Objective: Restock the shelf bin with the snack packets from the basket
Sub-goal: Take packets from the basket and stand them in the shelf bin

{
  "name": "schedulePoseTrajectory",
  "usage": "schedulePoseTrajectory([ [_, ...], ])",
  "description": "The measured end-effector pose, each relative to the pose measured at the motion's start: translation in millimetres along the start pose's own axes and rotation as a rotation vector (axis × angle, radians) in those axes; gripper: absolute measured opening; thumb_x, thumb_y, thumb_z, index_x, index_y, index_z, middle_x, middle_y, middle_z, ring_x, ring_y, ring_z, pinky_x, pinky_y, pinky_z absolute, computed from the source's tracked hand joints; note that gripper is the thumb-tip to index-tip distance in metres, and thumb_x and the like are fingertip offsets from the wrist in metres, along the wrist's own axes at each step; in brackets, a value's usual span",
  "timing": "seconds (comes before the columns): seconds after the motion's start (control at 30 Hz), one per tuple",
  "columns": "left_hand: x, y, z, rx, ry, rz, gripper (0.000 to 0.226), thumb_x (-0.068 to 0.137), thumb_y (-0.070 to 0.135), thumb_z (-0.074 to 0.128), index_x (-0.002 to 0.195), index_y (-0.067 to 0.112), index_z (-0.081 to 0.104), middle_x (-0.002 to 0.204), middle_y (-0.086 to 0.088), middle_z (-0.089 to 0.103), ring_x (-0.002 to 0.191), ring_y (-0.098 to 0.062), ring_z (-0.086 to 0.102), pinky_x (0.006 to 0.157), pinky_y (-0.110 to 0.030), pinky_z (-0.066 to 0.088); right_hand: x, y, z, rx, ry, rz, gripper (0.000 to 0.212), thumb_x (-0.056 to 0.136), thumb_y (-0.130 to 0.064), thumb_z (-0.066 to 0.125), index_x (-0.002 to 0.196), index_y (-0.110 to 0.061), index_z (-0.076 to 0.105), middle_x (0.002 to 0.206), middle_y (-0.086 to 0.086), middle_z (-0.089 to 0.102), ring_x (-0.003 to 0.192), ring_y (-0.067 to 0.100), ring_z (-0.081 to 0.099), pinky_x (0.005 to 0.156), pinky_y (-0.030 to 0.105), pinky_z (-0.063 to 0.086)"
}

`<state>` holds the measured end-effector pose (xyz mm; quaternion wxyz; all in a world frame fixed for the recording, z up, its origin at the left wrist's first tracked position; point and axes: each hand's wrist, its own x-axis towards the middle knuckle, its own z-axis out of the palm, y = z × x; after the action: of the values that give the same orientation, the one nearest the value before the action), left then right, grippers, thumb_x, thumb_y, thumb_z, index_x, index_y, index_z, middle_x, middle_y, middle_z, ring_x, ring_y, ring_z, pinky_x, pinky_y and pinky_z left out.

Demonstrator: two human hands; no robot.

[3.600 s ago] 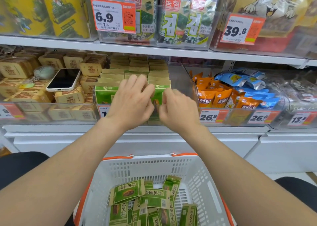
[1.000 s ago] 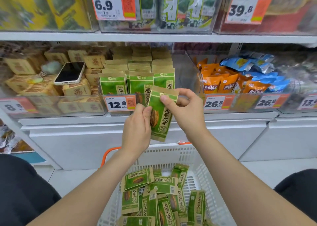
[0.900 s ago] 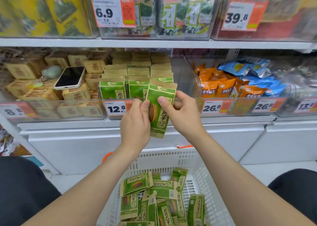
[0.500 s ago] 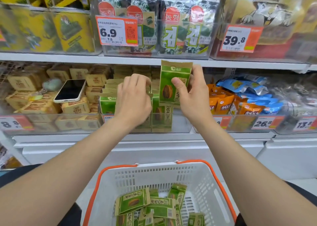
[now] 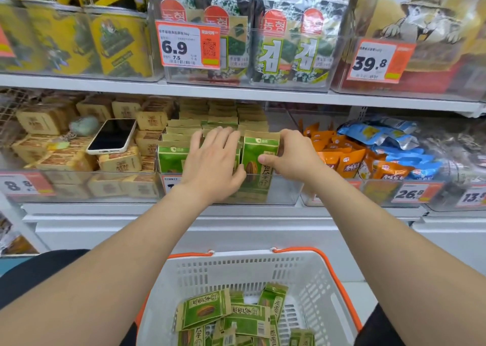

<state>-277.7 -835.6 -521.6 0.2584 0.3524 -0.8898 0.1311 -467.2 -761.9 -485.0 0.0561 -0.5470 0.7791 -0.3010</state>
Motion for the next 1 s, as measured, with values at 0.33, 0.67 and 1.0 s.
schedulePoseTrajectory([
  [0.33,-2,5,0,-0.002,-0.022,-0.008,0.061,0.092,0.038,0.058,0.150,0.028,0.043,0.154,-0.007,0.048,0.147,-0.030,0.039,0.119,-0.062,0.021,-24,-10,25,0.001,-0.031,0.056,0.057,0.092,-0.033,0.072,0.132,-0.011,0.038,0.114,0.010,0.066,0.100,0.035,0.067,0.086,0.049,0.059],
  [0.67,-4,8,4,0.011,0.013,-0.033,0.056,0.099,0.030,0.055,0.153,0.021,0.045,0.164,-0.009,0.039,0.150,-0.038,0.034,0.121,-0.066,0.013,-35,-15,30,0.032,-0.118,0.077,0.029,0.104,-0.023,0.044,0.130,-0.011,0.043,0.114,0.013,0.064,0.099,0.035,0.064,0.091,0.051,0.055],
  [1.0,-9,18,2,-0.067,0.340,0.092,0.038,0.087,0.018,0.064,0.124,0.011,0.058,0.119,-0.011,0.056,0.107,-0.033,0.051,0.090,-0.046,0.043,-48,-7,37,-0.271,0.266,0.007,0.032,0.091,-0.032,0.065,0.115,-0.016,0.051,0.110,0.007,0.061,0.102,0.030,0.059,0.086,0.048,0.053],
])
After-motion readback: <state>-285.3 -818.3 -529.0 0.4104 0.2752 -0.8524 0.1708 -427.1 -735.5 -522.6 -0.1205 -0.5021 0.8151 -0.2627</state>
